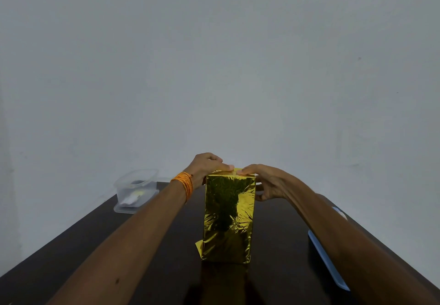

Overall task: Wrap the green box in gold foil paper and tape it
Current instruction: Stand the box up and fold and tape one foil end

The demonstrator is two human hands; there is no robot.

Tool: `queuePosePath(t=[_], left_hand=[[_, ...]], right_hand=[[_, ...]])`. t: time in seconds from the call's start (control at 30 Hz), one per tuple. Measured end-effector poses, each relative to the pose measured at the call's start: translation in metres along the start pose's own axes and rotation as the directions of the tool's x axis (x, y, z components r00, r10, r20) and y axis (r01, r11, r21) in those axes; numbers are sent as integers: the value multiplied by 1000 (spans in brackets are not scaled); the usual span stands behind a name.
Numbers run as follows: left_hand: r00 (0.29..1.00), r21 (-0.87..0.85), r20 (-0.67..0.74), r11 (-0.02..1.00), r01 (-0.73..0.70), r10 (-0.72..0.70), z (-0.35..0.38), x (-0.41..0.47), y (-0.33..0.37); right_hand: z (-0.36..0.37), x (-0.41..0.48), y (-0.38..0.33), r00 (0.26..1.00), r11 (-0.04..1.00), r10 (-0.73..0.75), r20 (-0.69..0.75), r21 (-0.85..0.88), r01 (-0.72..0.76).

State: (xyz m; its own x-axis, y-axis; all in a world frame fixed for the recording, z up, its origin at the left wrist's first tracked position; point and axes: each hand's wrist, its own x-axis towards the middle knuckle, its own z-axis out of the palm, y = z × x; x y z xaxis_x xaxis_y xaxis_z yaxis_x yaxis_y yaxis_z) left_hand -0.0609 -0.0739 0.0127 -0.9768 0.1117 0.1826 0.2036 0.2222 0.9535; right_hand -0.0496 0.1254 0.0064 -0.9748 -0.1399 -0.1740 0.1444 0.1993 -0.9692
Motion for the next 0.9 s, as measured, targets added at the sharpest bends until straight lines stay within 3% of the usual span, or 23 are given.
queuePosePath(t=[0.17,0.37,0.53,0.7,0.83,0.9], left_hand=[[990,-143,87,982,123,-111,0,0,5],[996,-243,-40,968,67,-79,-4,-7,-16],[998,-390,54,921,-11,35,-16,-21,-51],[974,-272,174,957,-95,146,-21,-29,-85],[976,-186,170,977,-105,138,-18,-32,-100],[978,-189,170,978,-91,124,-18,-34,-105]], right_hand=[[1,1,2,1000,1000,1,-6,-12,-1],[-1,3,3,1000,1000,-14,-3,-2,14],[5,-3,10,995,994,-89,-39,63,92],[15,-4,28,975,967,-200,-98,141,213],[7,-9,43,957,910,-270,-109,297,291],[0,-13,55,944,901,-326,-55,284,328]])
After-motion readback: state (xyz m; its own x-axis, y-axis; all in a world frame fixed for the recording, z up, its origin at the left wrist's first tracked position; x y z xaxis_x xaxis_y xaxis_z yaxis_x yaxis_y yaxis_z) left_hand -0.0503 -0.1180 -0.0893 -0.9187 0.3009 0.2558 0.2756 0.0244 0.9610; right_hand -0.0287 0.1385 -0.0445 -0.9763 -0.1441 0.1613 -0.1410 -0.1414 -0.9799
